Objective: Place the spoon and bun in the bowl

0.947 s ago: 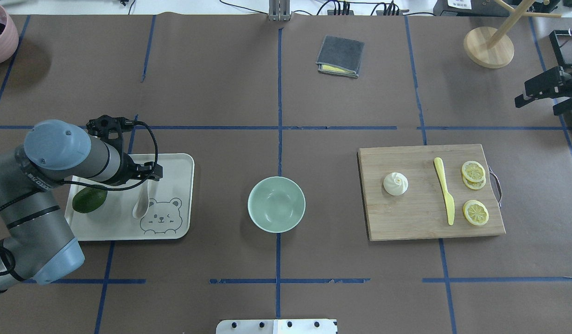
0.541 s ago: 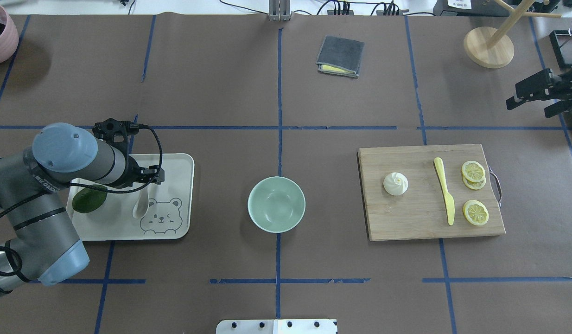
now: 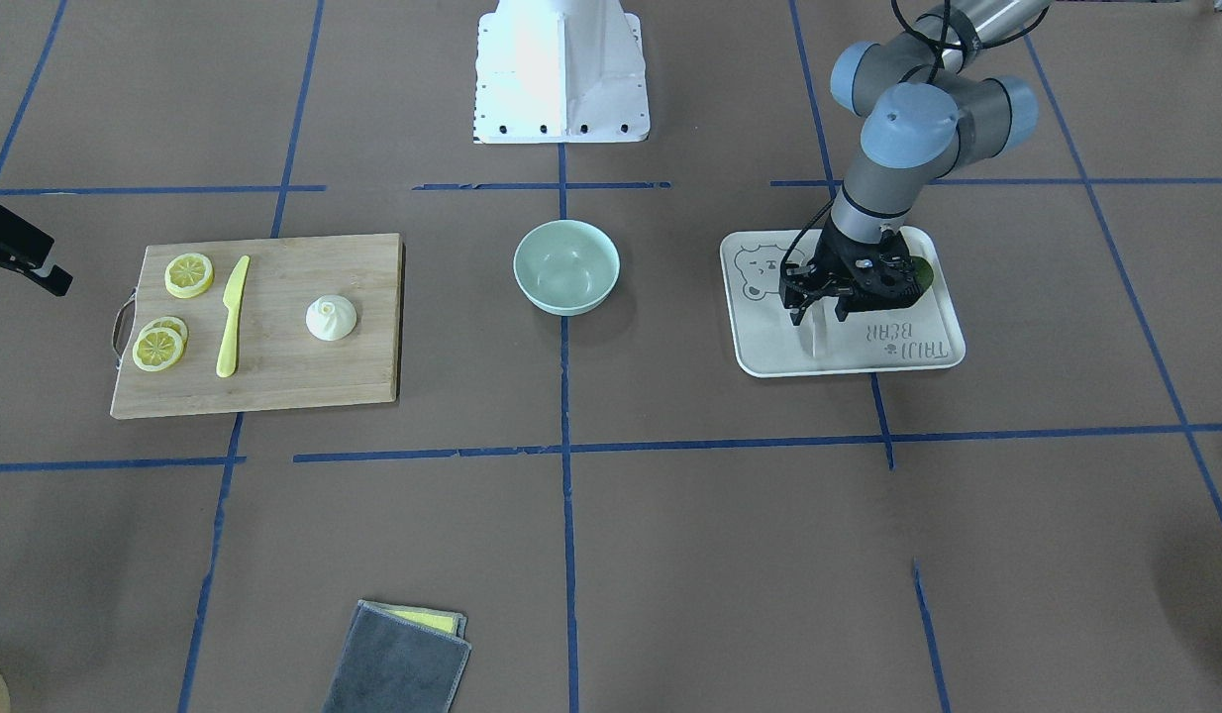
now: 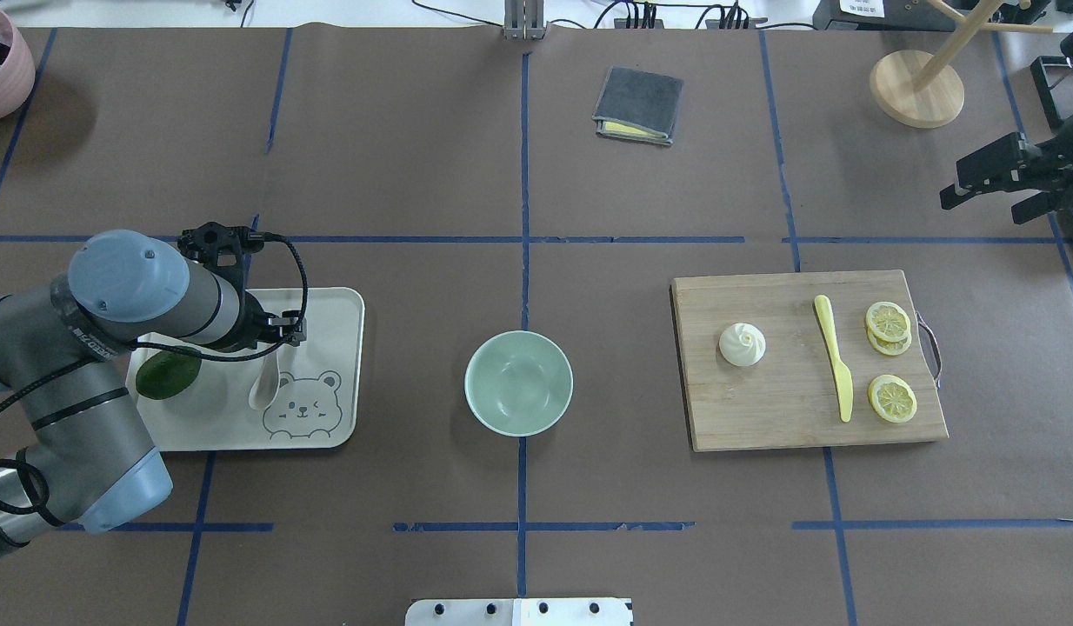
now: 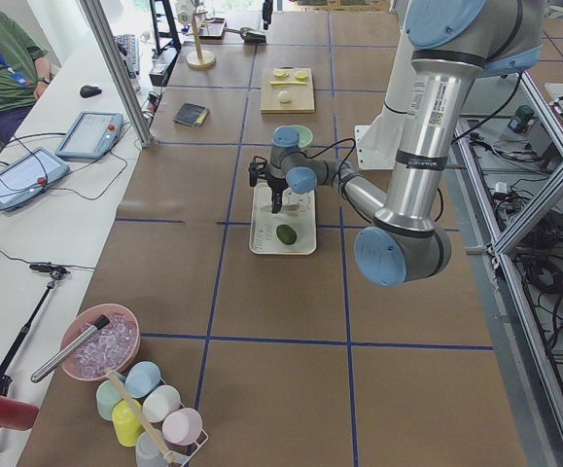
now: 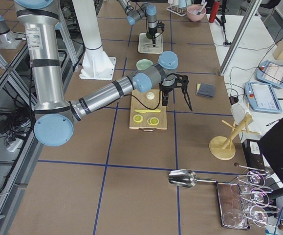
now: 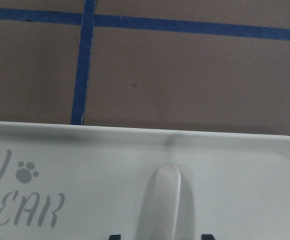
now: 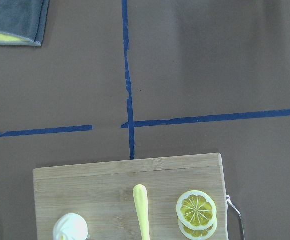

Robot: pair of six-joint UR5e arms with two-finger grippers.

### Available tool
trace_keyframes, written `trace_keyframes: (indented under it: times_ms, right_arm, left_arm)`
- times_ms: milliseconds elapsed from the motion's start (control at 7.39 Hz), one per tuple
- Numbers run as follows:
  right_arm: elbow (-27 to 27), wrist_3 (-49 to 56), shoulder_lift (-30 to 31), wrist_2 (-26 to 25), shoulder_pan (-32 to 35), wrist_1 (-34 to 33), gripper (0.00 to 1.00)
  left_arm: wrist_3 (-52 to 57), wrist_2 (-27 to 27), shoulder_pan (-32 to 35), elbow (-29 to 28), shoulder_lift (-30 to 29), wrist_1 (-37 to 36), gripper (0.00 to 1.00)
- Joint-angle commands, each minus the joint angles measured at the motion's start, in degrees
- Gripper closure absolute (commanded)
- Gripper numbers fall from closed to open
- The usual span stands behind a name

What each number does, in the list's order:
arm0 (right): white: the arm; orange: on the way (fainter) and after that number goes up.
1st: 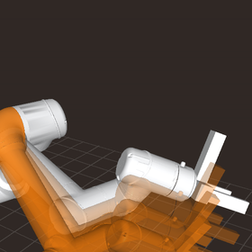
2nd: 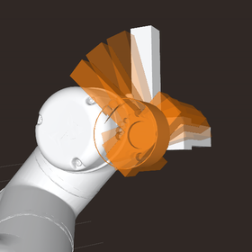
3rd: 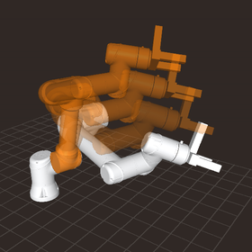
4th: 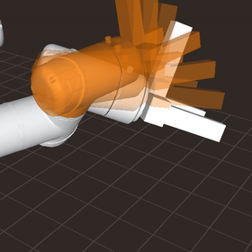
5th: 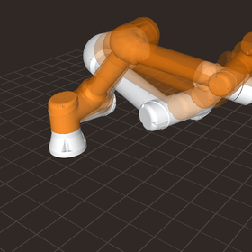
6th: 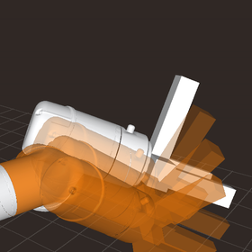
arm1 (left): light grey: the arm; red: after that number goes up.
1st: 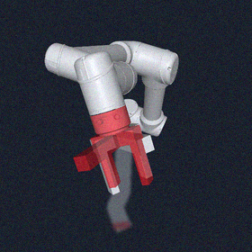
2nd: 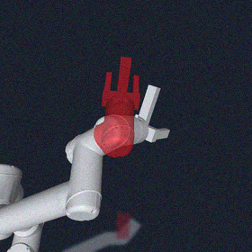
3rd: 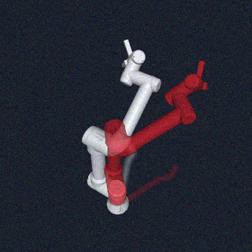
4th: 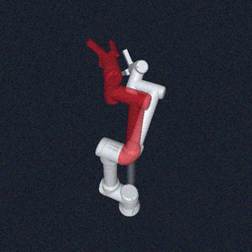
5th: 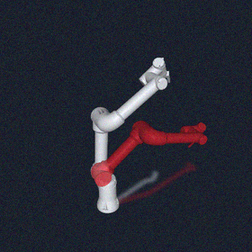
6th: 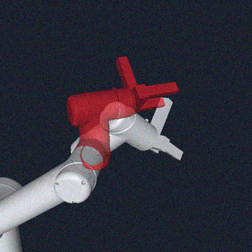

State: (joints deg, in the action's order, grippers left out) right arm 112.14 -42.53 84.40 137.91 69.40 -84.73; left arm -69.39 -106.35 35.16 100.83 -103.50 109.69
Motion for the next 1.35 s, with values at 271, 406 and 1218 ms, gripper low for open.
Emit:
trace_keyframes:
  times_ms: [271, 406, 1218]
  right_arm:
    - [0.0, 0.0, 0.0, 0.0, -0.2, 0.0, 0.0]
    - [0.0, 0.0, 0.0, 0.0, -0.2, 0.0, 0.0]
    - [0.0, 0.0, 0.0, 0.0, -0.2, 0.0, 0.0]
  left_arm:
    - [-0.1, 0.1, 0.0, -0.2, 0.0, 0.0, 0.53]
    - [-0.1, 0.1, 0.0, -0.2, 0.0, 0.0, 0.57]
    - [-0.1, 0.1, -0.8, -0.3, 0.0, 0.0, 0.62]
